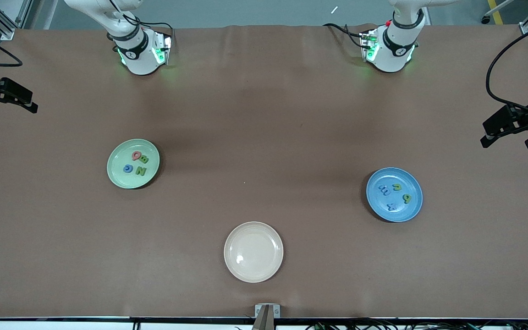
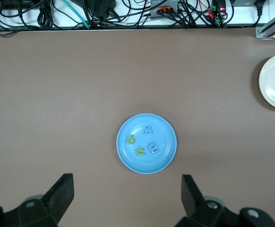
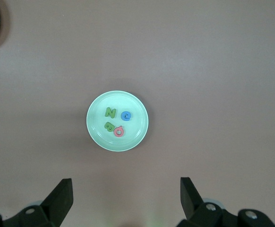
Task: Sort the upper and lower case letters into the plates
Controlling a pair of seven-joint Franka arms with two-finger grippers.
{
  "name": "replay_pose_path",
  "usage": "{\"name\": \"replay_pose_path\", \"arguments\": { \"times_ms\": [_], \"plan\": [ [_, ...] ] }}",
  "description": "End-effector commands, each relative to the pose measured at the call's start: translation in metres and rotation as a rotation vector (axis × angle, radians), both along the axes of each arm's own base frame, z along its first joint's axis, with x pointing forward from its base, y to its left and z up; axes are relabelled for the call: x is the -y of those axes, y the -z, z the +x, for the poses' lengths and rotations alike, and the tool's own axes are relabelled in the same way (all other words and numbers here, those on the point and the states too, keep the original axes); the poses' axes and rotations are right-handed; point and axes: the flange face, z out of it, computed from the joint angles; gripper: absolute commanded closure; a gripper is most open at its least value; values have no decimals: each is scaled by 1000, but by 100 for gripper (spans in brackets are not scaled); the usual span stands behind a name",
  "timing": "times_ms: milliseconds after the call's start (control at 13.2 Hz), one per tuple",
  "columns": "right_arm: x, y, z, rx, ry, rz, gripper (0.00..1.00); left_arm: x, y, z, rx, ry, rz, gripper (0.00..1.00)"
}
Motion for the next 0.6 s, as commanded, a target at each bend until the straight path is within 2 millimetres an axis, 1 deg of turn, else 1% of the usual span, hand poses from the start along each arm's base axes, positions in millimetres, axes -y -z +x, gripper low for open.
{"name": "replay_pose_path", "arguments": {
  "times_ms": [0,151,529],
  "plan": [
    [1,-2,-11,9,7,4,0,7,-11,-7,5,8,-8,0],
    [1,-1,-11,7,7,5,0,-3,-11,-8,6,-9,-9,0],
    [1,-1,-11,6,7,5,0,-11,-16,-10,14,-18,-9,0]
  ]
}}
